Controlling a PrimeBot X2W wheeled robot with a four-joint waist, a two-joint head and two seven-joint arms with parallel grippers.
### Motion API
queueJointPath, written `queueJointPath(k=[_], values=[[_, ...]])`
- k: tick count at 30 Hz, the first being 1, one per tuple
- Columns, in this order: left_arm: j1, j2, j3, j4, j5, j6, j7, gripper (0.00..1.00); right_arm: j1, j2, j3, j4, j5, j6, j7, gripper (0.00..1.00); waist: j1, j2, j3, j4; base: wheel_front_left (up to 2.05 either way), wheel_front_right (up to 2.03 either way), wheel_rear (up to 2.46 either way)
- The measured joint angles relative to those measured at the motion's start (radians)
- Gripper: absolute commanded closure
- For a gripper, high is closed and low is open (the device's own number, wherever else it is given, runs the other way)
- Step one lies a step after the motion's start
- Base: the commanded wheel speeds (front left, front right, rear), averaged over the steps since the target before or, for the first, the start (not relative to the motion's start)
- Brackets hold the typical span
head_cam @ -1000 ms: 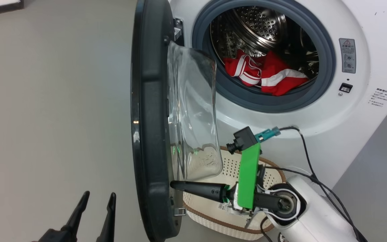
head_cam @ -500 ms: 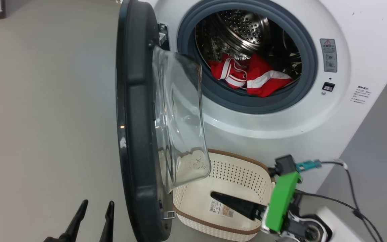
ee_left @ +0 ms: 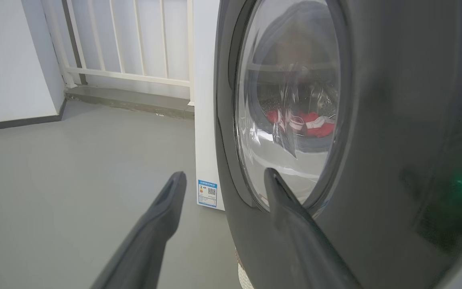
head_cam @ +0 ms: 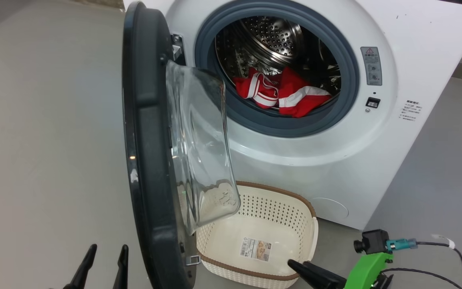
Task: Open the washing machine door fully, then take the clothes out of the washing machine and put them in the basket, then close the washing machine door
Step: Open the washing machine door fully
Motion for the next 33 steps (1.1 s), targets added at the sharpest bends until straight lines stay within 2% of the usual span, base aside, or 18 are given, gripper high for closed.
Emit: queueJointPath(k=[9,14,17,19,22,26,31,33], values=[[0.002,-0.001,0.012,0.000,0.000,0.000,0.000,0.00,-0.004,-0.070,0.092,0.122,-0.213,0.000,-0.232,0.00,0.0000,0.0000,-0.004,-0.015,0.00,0.00,0.00],[0.005,-0.003,0.019,0.000,0.000,0.000,0.000,0.00,-0.012,-0.074,0.114,0.197,-0.329,0.000,-0.448,0.00,0.0000,0.0000,-0.005,-0.015,0.00,0.00,0.00],[0.018,-0.004,0.025,0.002,0.000,0.000,0.000,0.00,-0.022,-0.072,0.102,0.226,-0.400,0.000,-0.495,0.00,0.0000,0.0000,-0.005,-0.016,0.00,0.00,0.00],[0.018,-0.006,0.028,0.002,0.000,0.000,0.000,0.00,-0.024,-0.065,0.050,0.230,-0.459,0.000,-0.500,0.00,0.0000,0.0000,-0.005,-0.018,0.00,0.00,0.00],[0.018,-0.007,0.032,0.002,0.000,0.000,0.000,0.00,-0.020,-0.041,-0.114,0.177,-0.583,0.000,-0.503,0.00,0.0000,0.0000,-0.002,-0.021,0.00,0.00,0.00],[0.018,-0.009,0.034,0.002,0.000,0.000,0.000,0.00,0.067,0.027,-0.298,0.073,-0.746,0.000,-0.504,0.00,0.0000,0.0000,-0.001,-0.020,0.00,0.00,0.00],[0.017,-0.011,0.034,0.001,0.000,0.000,0.000,0.00,0.181,0.101,-0.437,-0.048,-0.918,0.000,-0.504,0.00,0.0000,0.0000,0.003,-0.018,0.00,0.00,0.00],[0.017,-0.011,0.032,0.000,0.000,0.000,0.000,0.00,0.202,0.123,-0.476,-0.080,-0.950,0.000,-0.504,0.00,0.0000,0.0000,0.005,-0.017,0.00,0.00,0.00]])
